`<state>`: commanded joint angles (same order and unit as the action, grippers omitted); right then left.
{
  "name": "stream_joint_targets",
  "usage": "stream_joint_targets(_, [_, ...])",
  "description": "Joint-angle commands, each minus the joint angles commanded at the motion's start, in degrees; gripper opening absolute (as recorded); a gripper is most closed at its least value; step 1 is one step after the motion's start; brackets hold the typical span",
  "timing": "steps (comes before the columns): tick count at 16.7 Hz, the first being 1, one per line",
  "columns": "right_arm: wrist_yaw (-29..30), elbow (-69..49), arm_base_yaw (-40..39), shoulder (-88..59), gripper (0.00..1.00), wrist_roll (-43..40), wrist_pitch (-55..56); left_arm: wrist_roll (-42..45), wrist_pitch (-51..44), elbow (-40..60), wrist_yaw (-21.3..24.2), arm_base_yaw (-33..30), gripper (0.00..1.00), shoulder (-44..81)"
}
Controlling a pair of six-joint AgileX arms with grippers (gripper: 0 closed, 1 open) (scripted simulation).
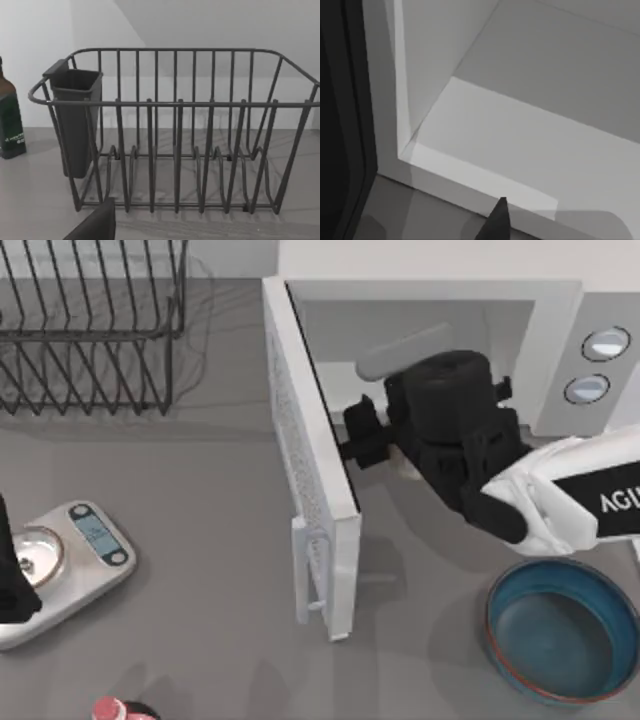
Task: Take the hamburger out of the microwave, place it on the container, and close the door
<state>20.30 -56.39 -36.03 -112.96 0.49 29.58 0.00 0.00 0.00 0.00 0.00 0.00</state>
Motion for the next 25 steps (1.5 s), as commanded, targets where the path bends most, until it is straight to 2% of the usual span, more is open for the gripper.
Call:
stream_joint_targets(3, [-14.95,0.08,2.88,1.78,0.0,-14.48,-10.68,0.0,0.0,0.0,0.0,0.0,1.0,0.0])
stream_joint_targets(9, [-47.67,2.31,12.87,7.04,0.0,-50.88,-37.37,0.0,0.0,0.0,0.0,0.0,1.0,0.0])
stream_joint_targets(13, [-63.97,5.53,21.21,10.53,0.0,-72.95,-55.01,0.0,0.0,0.0,0.0,0.0,1.0,0.0])
stream_joint_targets(15, [-69.07,7.1,25.06,11.88,0.0,-81.24,-62.32,0.0,0.0,0.0,0.0,0.0,1.0,0.0])
stream_joint_targets(18, [-72.96,8.71,29.43,13.15,0.0,-89.16,-69.97,0.0,0.0,0.0,0.0,0.0,1.0,0.0])
stream_joint_targets(25, [-73.67,8.97,30.67,13.26,0.0,-91.41,-72.29,0.0,0.0,0.0,0.0,0.0,1.0,0.0])
